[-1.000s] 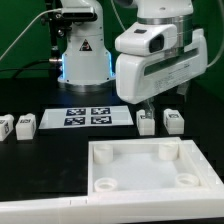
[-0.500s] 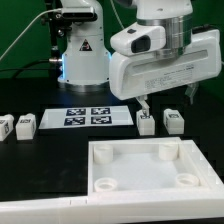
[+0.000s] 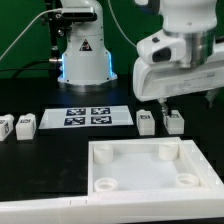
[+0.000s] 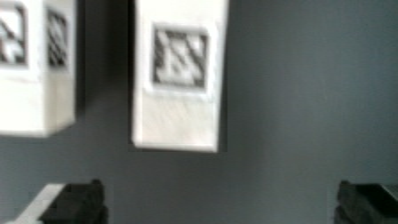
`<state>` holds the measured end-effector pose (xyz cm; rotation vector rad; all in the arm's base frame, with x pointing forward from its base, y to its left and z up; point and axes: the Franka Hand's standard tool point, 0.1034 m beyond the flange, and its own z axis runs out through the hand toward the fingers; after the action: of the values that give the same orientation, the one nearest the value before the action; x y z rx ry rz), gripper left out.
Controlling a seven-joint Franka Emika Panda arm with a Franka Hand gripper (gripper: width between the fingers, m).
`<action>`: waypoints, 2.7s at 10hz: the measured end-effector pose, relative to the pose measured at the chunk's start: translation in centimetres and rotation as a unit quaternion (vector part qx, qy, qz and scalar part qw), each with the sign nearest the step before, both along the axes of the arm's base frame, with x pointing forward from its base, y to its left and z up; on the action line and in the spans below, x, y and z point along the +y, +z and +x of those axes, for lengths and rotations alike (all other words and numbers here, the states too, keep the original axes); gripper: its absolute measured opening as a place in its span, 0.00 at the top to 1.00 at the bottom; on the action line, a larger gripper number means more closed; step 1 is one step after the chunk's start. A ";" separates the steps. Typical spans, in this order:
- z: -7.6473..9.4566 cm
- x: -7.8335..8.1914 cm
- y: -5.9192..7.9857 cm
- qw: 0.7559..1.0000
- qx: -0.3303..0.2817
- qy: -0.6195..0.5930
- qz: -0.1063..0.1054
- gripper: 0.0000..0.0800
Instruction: Assemble one leg
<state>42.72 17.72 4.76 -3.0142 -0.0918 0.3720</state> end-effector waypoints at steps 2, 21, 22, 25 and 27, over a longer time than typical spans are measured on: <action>0.1 0.2 0.3 0.997 0.077 0.011 -0.005 0.19; -3.8 0.6 -3.7 0.939 0.342 0.022 -0.038 0.19; -3.8 0.6 -3.7 0.939 0.342 0.022 -0.038 0.33; -3.8 0.6 -3.7 0.938 0.343 0.022 -0.038 0.64; -3.8 0.6 -3.7 0.938 0.343 0.022 -0.038 0.64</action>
Offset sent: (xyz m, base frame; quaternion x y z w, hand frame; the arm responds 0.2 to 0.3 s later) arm 0.0000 0.0000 0.0000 0.0000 -0.2667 0.0000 0.9638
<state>38.94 18.37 1.08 -2.7608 -0.0862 1.4172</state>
